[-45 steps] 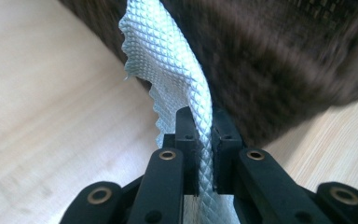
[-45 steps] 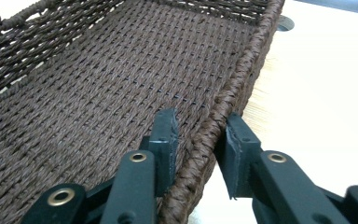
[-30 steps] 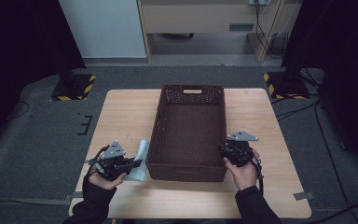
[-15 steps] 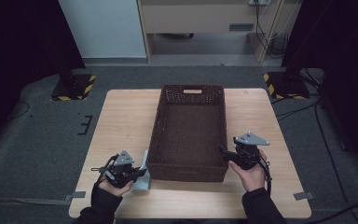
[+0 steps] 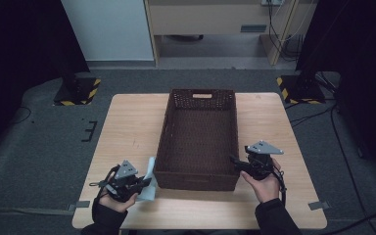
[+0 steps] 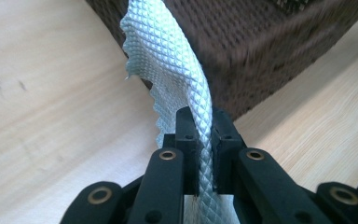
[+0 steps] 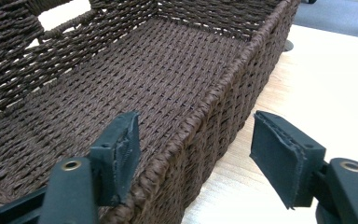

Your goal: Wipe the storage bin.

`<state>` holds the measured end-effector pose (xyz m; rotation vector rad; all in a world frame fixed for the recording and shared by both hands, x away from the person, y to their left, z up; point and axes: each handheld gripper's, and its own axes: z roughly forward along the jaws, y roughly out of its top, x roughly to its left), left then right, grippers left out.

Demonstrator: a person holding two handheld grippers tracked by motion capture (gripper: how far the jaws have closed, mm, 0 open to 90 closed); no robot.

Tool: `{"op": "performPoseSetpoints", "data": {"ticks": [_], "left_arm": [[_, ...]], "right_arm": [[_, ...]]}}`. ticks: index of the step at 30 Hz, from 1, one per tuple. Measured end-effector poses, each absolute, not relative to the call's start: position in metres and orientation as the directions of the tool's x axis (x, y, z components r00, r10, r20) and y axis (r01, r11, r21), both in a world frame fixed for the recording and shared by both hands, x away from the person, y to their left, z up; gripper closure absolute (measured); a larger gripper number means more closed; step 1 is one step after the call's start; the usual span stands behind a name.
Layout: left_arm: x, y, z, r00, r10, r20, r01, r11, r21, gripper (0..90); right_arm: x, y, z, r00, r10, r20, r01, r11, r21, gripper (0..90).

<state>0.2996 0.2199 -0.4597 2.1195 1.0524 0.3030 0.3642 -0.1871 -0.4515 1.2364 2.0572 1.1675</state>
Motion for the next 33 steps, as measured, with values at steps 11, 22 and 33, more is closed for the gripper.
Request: {"op": "performPoseSetpoints", "data": {"ticks": [11, 22, 33], "left_arm": [[0.294, 0.227, -0.446, 0.647, 0.748, -0.144, 0.559, -0.338, 0.757, 83.1], [0.291, 0.221, -0.453, 0.646, 0.748, -0.150, 0.574, -0.348, 0.741, 83.0], [0.305, 0.222, -0.485, 0.626, 0.768, -0.135, 0.626, -0.391, 0.674, 83.0]], "right_arm": [[0.367, -0.184, -0.454, -0.493, 0.870, 0.027, 0.481, 0.247, 0.841, 31.9], [0.367, -0.184, -0.455, -0.487, 0.873, 0.029, 0.484, 0.242, 0.841, 30.7], [0.368, -0.185, -0.457, -0.492, 0.870, 0.031, 0.492, 0.248, 0.834, 30.4]]}}
